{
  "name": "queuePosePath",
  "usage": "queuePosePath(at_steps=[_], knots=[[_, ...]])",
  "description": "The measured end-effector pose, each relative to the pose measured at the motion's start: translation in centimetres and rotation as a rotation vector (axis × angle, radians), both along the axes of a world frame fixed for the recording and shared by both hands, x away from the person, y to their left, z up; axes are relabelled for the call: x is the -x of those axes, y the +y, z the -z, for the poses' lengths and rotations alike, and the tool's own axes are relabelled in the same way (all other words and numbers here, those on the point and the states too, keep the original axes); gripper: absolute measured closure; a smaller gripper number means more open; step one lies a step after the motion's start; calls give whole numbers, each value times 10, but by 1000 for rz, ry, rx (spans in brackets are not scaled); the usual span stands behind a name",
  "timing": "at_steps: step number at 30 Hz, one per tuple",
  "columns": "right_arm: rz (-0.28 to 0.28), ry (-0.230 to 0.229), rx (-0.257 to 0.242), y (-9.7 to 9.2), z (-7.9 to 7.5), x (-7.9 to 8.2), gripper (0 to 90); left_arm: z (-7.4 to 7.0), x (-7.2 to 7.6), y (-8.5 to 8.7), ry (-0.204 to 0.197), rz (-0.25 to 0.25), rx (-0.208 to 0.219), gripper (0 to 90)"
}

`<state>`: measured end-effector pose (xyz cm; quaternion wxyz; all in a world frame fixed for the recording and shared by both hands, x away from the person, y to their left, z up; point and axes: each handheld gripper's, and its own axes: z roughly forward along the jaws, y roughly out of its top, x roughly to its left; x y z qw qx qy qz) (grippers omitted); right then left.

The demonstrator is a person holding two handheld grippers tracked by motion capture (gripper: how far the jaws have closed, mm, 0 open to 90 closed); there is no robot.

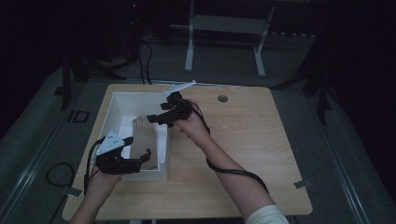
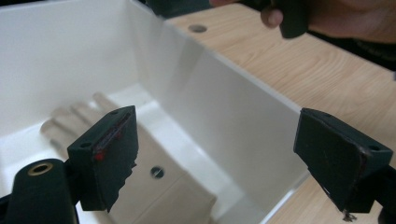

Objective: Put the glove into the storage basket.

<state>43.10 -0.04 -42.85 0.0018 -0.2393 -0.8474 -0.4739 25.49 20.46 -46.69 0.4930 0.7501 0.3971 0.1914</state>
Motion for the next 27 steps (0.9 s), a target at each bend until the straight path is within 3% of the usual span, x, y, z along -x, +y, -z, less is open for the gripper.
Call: queuePosePath(at_steps=[1, 5, 6, 11, 19, 27], knots=[[1, -2, -22, -12, -3, 5, 159, -8, 3, -9, -25, 22, 17, 147], [4, -13, -26, -22, -5, 9, 159, -12, 5, -18, -37, 44, 21, 147], [8, -24, -29, -36, -6, 14, 159, -16, 6, -24, -42, 58, 26, 147], [14, -48, -19, -57, -7, 21, 158, -22, 8, -42, -52, 108, 37, 148], [33, -75, 2, -93, -2, 31, 158, -27, 12, -70, -64, 202, 27, 148], [57, -61, 12, -119, 14, 38, 158, -21, 11, -93, -55, 288, 1, 148]])
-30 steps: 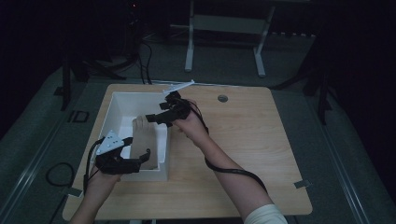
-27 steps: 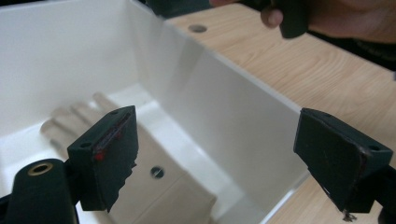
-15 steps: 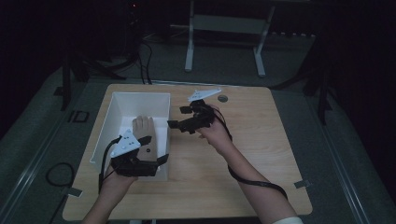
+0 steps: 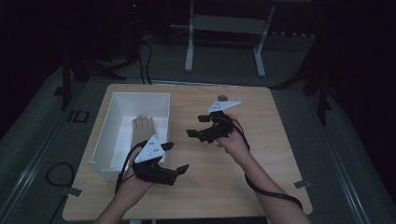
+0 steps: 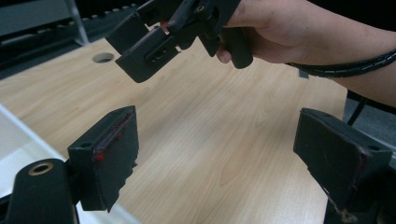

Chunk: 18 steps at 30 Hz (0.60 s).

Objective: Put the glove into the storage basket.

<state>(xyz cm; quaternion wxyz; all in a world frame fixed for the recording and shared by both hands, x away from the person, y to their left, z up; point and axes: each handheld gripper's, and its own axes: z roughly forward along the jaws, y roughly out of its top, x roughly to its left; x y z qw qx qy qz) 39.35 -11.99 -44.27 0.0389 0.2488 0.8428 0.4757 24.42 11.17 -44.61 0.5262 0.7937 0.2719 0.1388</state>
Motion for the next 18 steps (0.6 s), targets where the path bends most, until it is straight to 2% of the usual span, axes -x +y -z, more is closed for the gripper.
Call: queuePosePath(at_steps=[8, 16, 18], knots=[[12, 22, 1, -19, 15, 5, 158, 14, 0, -25, 24, 72, -16, 150], [33, 47, 14, -36, 38, 10, 158, 31, -1, -44, 54, 119, -48, 150], [37, 55, 26, -41, 47, 11, 158, 40, -2, -50, 68, 134, -56, 150]])
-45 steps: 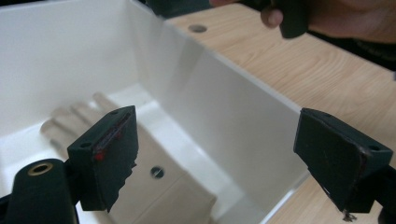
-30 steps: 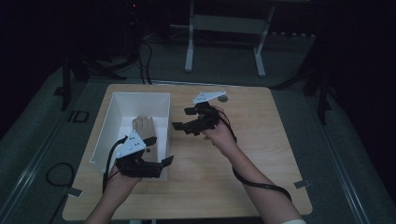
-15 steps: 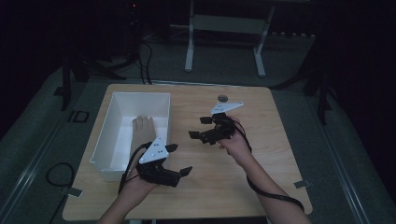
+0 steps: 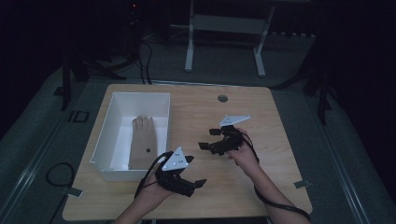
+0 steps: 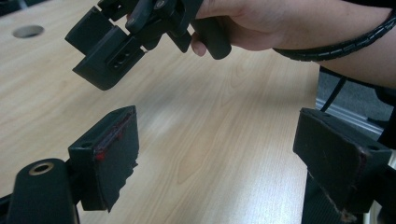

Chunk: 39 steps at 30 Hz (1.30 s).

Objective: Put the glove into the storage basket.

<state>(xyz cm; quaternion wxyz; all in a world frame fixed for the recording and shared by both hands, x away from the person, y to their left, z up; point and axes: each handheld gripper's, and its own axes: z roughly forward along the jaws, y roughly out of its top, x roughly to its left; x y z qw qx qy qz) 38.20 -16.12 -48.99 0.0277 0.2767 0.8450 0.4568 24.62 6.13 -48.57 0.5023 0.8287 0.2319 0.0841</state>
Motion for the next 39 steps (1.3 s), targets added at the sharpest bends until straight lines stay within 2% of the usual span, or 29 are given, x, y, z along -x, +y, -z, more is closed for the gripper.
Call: queuePosePath(at_steps=[2, 5, 8, 15, 18, 27, 33, 39], knots=[[1, 9, 1, -3, 5, 1, 158, 2, 0, -1, 4, 4, 0, 150], [10, 15, 11, -10, 15, 3, 158, 14, -3, -8, 24, 15, 0, 150], [15, 6, 26, -15, 21, 4, 159, 20, -5, -11, 28, 20, -4, 150], [28, 17, 19, -28, 39, 7, 159, 42, -9, -18, 45, 33, -23, 150], [35, 26, 35, -33, 47, 9, 159, 53, -12, -21, 67, 33, -19, 149], [65, 36, 46, -50, 65, 12, 158, 66, -11, -32, 71, 58, -42, 150], [65, 7, 80, -61, 71, 19, 158, 73, -10, -38, 70, 72, -38, 150], [55, -56, 56, -73, 72, 31, 158, 79, -8, -43, 65, 90, -42, 150]])
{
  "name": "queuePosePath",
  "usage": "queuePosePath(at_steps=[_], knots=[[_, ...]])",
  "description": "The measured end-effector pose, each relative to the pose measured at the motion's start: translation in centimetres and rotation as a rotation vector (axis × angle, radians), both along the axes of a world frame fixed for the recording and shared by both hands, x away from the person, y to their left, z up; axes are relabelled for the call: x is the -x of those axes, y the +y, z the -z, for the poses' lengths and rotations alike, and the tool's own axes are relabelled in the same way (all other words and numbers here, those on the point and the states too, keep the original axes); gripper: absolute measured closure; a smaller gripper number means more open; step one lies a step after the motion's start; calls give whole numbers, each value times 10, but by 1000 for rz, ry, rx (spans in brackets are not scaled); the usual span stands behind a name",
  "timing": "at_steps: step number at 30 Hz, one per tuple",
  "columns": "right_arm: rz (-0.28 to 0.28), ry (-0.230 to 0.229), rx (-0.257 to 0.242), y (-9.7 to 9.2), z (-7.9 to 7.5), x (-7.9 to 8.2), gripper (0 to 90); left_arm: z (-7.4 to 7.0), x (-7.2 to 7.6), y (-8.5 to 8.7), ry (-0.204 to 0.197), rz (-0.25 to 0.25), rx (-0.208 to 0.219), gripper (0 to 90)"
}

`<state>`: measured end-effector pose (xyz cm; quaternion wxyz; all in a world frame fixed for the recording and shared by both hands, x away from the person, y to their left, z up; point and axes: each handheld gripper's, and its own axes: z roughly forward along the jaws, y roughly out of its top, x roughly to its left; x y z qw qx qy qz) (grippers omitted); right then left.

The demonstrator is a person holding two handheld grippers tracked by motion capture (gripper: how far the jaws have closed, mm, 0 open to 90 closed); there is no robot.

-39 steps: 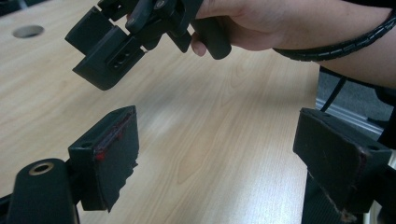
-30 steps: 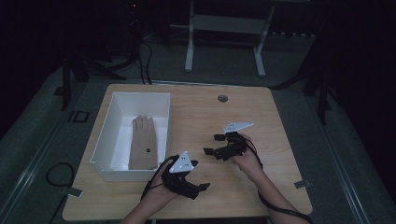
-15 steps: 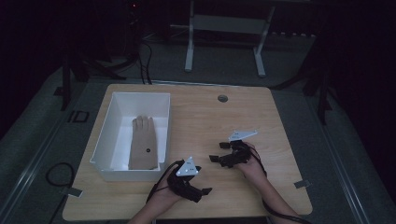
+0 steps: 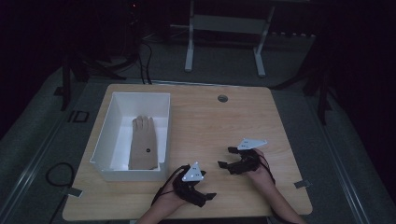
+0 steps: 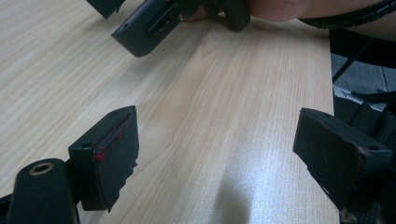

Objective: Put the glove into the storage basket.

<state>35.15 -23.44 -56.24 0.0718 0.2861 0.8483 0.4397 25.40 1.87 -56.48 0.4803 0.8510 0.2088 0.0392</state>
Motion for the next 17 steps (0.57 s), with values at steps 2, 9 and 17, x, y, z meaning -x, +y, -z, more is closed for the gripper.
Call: queuePosePath(at_steps=[2, 9, 17], knots=[[-3, -11, 0, -2, 0, 2, 154, 1, 0, -1, -1, 5, 5, 150], [-2, -41, 27, 0, 3, 4, 151, 5, 2, -2, -16, 10, 0, 150], [5, -40, 42, 1, 3, 3, 151, 5, 4, -2, -22, 18, 10, 150]])
